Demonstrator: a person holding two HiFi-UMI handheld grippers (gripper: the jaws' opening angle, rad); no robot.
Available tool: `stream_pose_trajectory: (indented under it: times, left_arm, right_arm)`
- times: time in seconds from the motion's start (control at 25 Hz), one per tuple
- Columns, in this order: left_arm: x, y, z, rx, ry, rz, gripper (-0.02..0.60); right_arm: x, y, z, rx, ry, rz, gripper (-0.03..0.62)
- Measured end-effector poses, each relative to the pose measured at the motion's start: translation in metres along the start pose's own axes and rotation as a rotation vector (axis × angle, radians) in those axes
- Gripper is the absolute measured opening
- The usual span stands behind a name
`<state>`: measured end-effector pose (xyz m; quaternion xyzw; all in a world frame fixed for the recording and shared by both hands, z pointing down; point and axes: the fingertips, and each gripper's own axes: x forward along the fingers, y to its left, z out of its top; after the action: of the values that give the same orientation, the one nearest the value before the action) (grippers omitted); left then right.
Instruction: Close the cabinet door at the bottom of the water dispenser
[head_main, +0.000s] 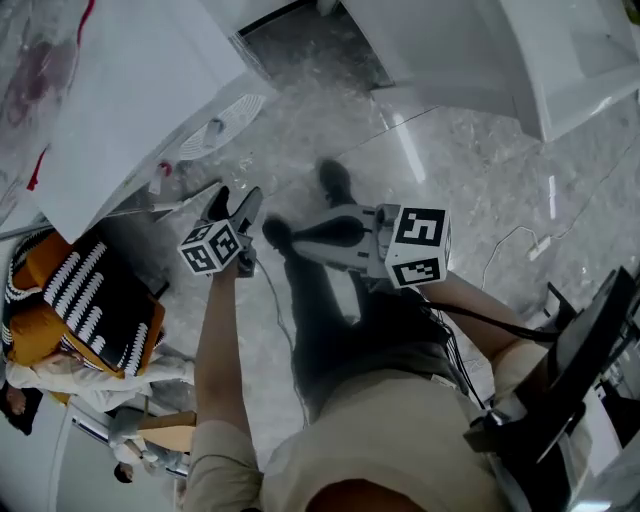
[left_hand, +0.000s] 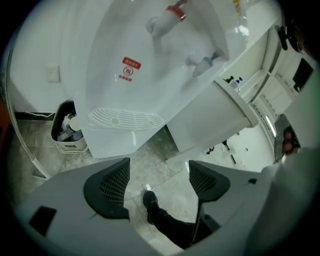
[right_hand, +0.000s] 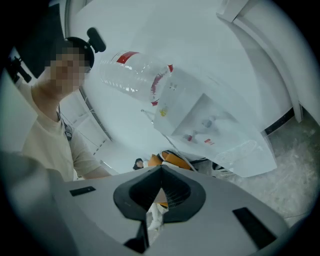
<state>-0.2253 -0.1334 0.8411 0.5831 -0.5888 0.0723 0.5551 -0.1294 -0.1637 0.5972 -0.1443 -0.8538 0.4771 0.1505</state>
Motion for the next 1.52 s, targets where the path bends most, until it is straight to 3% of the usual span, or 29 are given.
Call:
stream_pose_trajectory:
  times: [0.16,0.32,0.56,0.72,0.96,1.36,1.44,1.52]
  left_arm:
    - [-0.059,-0.012,0.001,0.045,-0.008,0.008,0.357]
    - [-0.127,-0.014,0.03,0.009,-0.126,0.024,0.357]
    - [-0.215,-0.04,0.068,0.046,-0.28,0.013,0.357]
    - [-0.261,-0.046,0.088,0.08,-0.386,0.038,0.357]
    - [-0.32,-0.057,0.111,0.201,-0.435,0.032,0.356]
    - [-0.413,-0.094,0.125,0.283,-0.575,-0.04,0.35]
    - [-0.428,-0.108,0.124,0.299,-0.614,-0.06,0.329]
    - [-0.44,-0.122,0.124,0.325,-0.662,-0.06,0.242]
  right_arm:
    - [0.022,0.051,0.018,-0.01,0.005,0.06,0.015]
    - [0.044,0.1,0.04,-0.048,-0.01,0.091,0.015]
    - [0.068,0.169,0.056,-0.073,0.011,0.137,0.015]
    - [0.084,0.199,0.067,-0.154,0.043,0.193,0.015]
    - [0.123,0.245,0.078,-0.235,0.043,0.247,0.015]
    - [0.148,0.306,0.061,-0.296,0.048,0.286,0.015]
    - [0.149,0.311,0.055,-0.295,0.048,0.283,0.015]
    - [0.146,0.316,0.051,-0.3,0.037,0.278,0.015]
